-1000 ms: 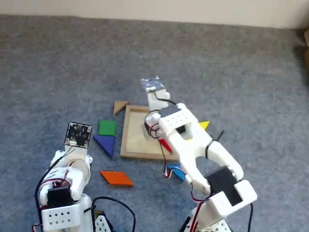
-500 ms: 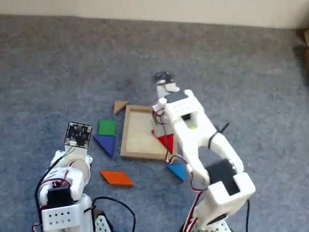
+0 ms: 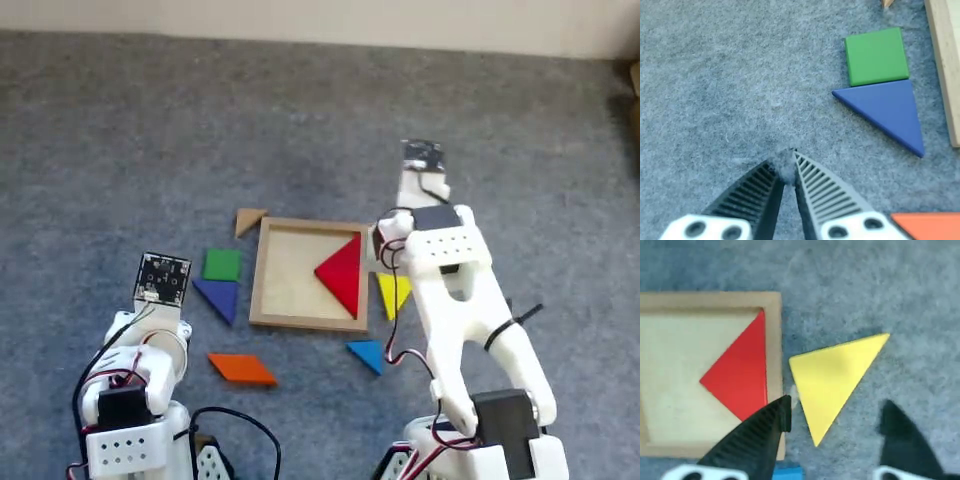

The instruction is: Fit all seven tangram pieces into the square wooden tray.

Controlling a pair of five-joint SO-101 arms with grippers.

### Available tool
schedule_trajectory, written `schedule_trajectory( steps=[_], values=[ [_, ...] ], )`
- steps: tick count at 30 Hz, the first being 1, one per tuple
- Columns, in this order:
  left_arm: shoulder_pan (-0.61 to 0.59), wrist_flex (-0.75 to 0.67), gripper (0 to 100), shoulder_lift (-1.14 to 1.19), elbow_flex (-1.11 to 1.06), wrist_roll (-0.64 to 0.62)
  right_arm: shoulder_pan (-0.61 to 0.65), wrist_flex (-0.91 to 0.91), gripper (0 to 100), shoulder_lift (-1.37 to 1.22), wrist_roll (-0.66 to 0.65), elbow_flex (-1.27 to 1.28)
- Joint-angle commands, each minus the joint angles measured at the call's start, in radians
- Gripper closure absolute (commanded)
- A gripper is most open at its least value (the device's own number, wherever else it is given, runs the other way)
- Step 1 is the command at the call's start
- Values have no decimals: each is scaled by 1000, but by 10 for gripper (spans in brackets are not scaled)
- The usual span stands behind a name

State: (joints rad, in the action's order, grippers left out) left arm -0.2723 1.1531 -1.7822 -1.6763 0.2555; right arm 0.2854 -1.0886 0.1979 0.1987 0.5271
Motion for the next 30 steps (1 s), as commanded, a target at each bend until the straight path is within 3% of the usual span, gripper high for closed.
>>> schedule_trajectory(
  steps=[1,7,21,30],
  values=[
    [-10,5,993,-28,-21,-5,-13,24,548,58,167,-7],
    [-10,5,993,-28,-21,-5,-12,85,530,38,180,-2],
    [-10,5,993,-28,-21,-5,19,102,530,-338,181,-159],
    [-10,5,993,-28,-21,-5,16,102,530,-369,183,-216]
  ],
)
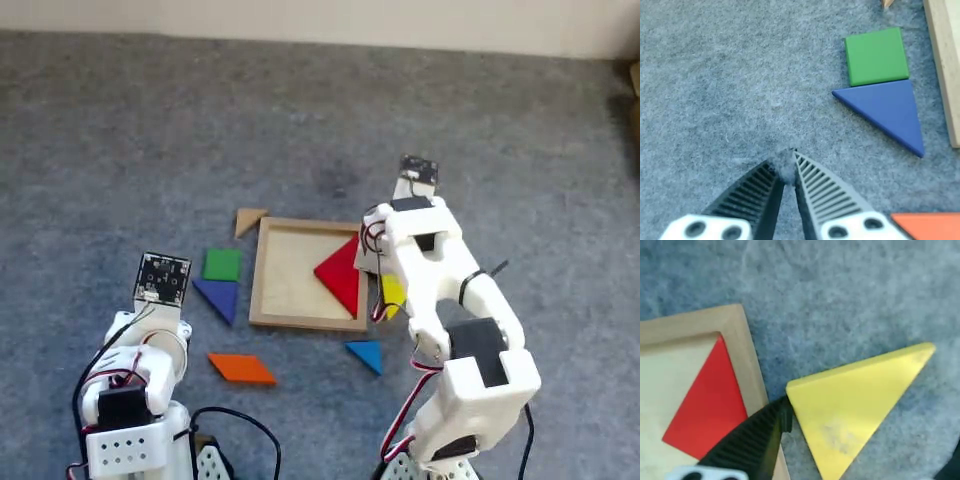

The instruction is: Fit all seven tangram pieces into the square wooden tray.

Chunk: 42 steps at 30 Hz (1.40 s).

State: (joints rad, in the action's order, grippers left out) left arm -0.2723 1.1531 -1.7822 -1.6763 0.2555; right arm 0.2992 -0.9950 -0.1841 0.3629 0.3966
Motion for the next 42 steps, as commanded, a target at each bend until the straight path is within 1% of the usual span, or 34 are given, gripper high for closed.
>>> schedule_trajectory(
  steps=[1,4,7,10,16,21,25,30,40,42],
  values=[
    [-10,5,993,-28,-21,-5,1,8,530,12,18,-94],
    [-10,5,993,-28,-21,-5,-1,15,530,10,26,-105],
    [-10,5,993,-28,-21,-5,-1,16,530,8,97,-116],
    [-10,5,993,-28,-21,-5,-1,16,530,7,138,-120],
    [-10,5,993,-28,-21,-5,1,16,530,2,140,-114],
    [-10,5,993,-28,-21,-5,-1,21,530,-93,135,-153],
    [-10,5,993,-28,-21,-5,-16,-44,530,-142,135,-231],
    [-10,5,993,-28,-21,-5,-51,-67,530,-147,137,-269],
    [-10,5,993,-28,-21,-5,-59,-70,531,-147,140,-265],
    [-10,5,993,-28,-21,-5,-56,-70,553,-147,140,-265]
  ],
)
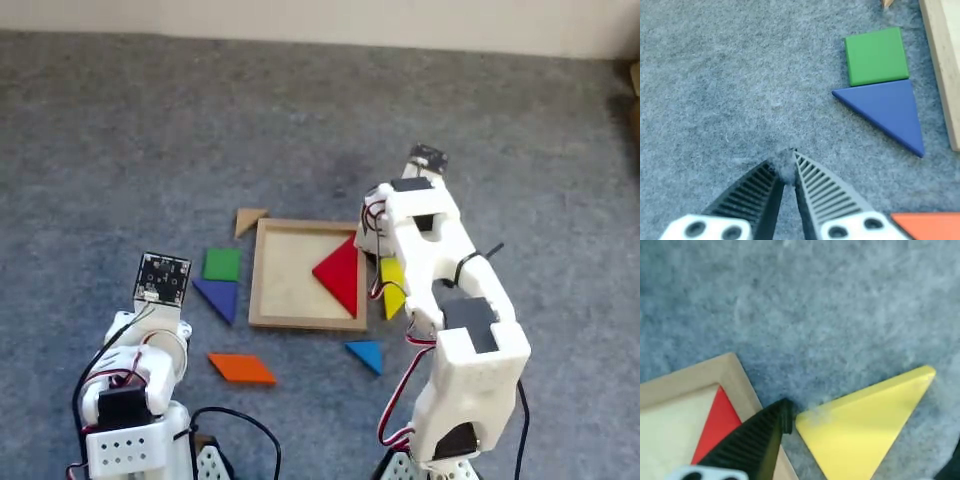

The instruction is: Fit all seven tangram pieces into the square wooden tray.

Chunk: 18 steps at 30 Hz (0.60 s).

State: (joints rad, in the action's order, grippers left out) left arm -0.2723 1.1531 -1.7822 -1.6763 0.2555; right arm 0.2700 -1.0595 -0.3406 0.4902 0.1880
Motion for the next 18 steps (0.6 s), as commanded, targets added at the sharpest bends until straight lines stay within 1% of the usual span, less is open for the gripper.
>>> schedule_trajectory(
  steps=[1,5,7,18],
  values=[
    [-10,5,993,-28,-21,-5,-27,-5,578,10,12,-56],
    [-10,5,993,-28,-21,-5,-28,-5,711,10,8,-56],
    [-10,5,993,-28,-21,-5,-28,-7,755,13,6,-54],
    [-10,5,993,-28,-21,-5,-33,-165,771,15,-5,-62]
  ],
)
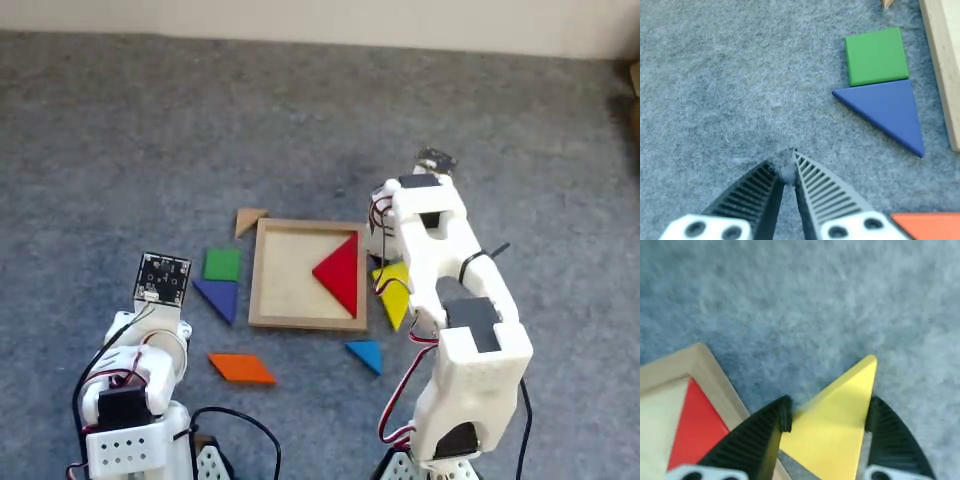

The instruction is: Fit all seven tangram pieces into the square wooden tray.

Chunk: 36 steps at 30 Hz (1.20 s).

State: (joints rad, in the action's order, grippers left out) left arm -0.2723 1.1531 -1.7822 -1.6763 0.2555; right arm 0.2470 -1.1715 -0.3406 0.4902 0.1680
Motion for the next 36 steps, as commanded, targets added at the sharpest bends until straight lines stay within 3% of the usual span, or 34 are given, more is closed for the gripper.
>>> schedule_trajectory(
  steps=[1,10,18,22,28,36],
  values=[
    [-10,5,993,-28,-21,-5,-10,-59,771,15,-25,-42],
    [-10,5,993,-28,-21,-5,-54,-51,768,114,-170,-64],
    [-10,5,993,-28,-21,-5,-81,-50,768,203,-394,-25],
    [-10,5,993,-28,-21,-5,-74,-58,759,242,-390,-16],
    [-10,5,993,-28,-21,-5,-8,-70,638,320,-327,67],
    [-10,5,993,-28,-21,-5,79,27,633,249,-258,113]
  ],
)
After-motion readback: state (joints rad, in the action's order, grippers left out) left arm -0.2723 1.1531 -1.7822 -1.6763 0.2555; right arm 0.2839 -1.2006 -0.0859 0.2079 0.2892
